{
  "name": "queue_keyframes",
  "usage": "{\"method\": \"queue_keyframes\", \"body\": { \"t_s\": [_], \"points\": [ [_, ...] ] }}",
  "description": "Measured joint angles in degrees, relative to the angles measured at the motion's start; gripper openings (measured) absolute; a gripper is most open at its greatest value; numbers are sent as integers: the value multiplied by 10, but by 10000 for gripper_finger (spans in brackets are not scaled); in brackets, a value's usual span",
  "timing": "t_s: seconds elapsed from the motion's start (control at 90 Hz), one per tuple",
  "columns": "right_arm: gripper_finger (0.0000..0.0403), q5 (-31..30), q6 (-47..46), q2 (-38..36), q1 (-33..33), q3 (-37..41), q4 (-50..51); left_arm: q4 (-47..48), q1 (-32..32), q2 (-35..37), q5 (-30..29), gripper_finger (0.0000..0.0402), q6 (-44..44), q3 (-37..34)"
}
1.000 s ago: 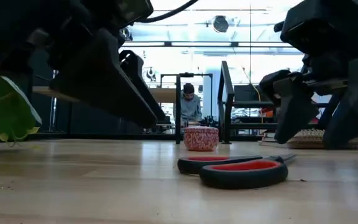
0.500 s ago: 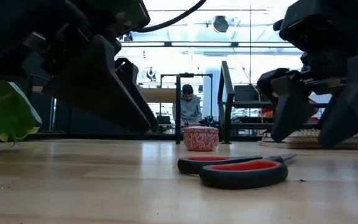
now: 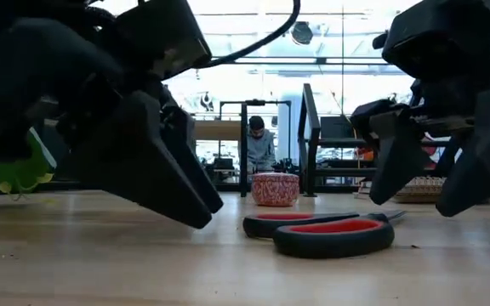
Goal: Stock shelves
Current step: Put the black scissors into the white pen holder
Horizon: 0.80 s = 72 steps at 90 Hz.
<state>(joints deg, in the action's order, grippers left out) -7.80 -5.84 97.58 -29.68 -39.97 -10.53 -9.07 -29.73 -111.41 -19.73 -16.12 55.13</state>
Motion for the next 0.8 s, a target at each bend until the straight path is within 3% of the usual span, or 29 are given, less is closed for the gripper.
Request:
{"method": "queue_keyframes", "body": {
  "t_s": [0.444,0.8],
  "points": [
    [224,-32,23,59,18,-3,-78,-89,24,-37,26,196,31,1],
    [224,-26,54,59,26,0,-94,-87,24,-37,27,196,33,1]
  ]
}}
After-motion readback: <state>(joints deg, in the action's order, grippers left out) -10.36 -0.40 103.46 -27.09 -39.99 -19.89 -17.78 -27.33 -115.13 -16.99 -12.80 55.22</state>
